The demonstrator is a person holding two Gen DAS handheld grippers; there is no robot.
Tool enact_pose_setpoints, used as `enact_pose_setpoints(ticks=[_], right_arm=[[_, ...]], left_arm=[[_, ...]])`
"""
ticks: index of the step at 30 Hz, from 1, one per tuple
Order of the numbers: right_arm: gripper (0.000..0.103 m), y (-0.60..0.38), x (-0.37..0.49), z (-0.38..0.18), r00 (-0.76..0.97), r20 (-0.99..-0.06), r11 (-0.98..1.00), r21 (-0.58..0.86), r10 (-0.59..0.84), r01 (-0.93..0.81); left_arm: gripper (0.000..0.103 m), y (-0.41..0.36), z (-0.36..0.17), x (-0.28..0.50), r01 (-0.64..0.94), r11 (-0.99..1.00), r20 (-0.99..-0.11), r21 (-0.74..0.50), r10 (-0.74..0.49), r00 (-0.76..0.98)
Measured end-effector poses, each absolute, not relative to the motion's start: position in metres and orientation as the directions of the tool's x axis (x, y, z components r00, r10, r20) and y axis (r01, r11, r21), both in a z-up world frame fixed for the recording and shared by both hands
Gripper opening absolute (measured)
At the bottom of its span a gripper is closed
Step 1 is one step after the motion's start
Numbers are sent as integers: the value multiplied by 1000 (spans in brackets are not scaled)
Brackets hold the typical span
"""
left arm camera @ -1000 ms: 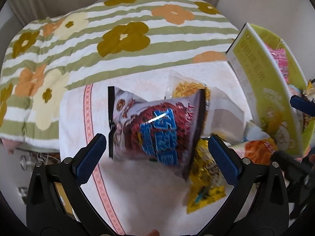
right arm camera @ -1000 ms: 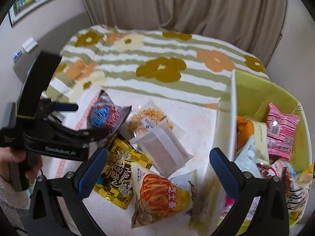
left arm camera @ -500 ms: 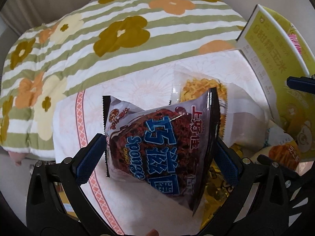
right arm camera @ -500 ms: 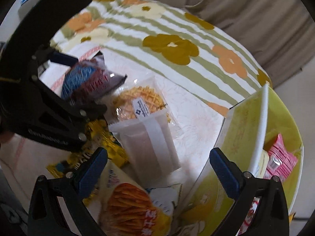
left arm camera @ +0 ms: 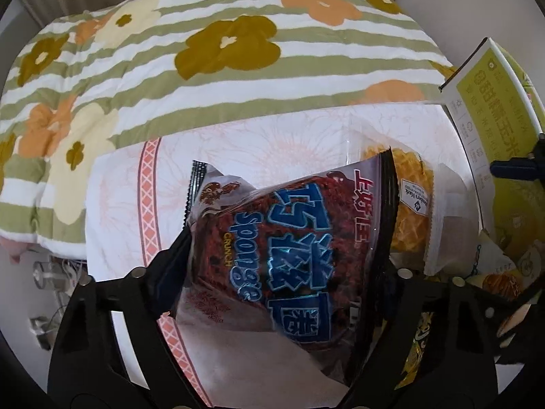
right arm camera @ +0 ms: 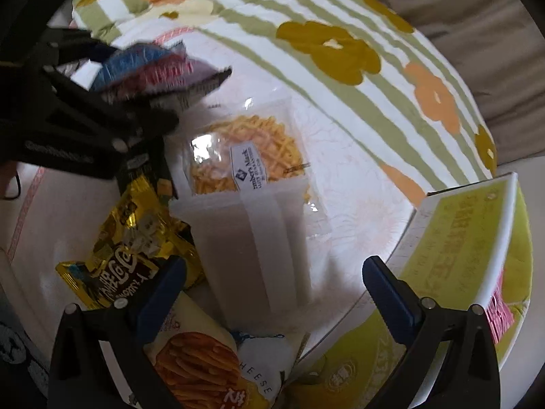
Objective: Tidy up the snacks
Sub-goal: 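Grasp the blue-printed sponge cake bag with the left gripper while the right grasps the white pouch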
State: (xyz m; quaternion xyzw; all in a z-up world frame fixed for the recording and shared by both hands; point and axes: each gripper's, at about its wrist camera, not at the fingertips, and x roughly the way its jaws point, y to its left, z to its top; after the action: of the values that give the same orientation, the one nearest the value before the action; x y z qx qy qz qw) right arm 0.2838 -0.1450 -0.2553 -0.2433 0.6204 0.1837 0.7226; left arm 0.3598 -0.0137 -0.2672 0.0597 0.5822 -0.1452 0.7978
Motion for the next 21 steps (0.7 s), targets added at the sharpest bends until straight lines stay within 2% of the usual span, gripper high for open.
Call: enact_pose_setpoints(ticks=[1, 7, 13, 21], right_arm=[[97, -145, 286, -257, 144, -989, 814, -108, -31, -570], [77, -151, 302, -278, -8, -1000, 842, -12, -20, -539], [69, -149, 306, -285, -43, -999, 847, 25, 2, -530], [63, -151, 295, -277, 3, -1000, 866, 25, 31, -499]], left_arm=[[78, -12, -266, 360, 302, 950, -944, -73, -163, 286], [74, -1, -261, 360, 279, 952, -934, -124, -207, 292], [74, 15, -261, 359, 228, 959, -929, -170, -233, 287], [74, 32, -251, 351, 193, 960, -919, -201, -254, 302]])
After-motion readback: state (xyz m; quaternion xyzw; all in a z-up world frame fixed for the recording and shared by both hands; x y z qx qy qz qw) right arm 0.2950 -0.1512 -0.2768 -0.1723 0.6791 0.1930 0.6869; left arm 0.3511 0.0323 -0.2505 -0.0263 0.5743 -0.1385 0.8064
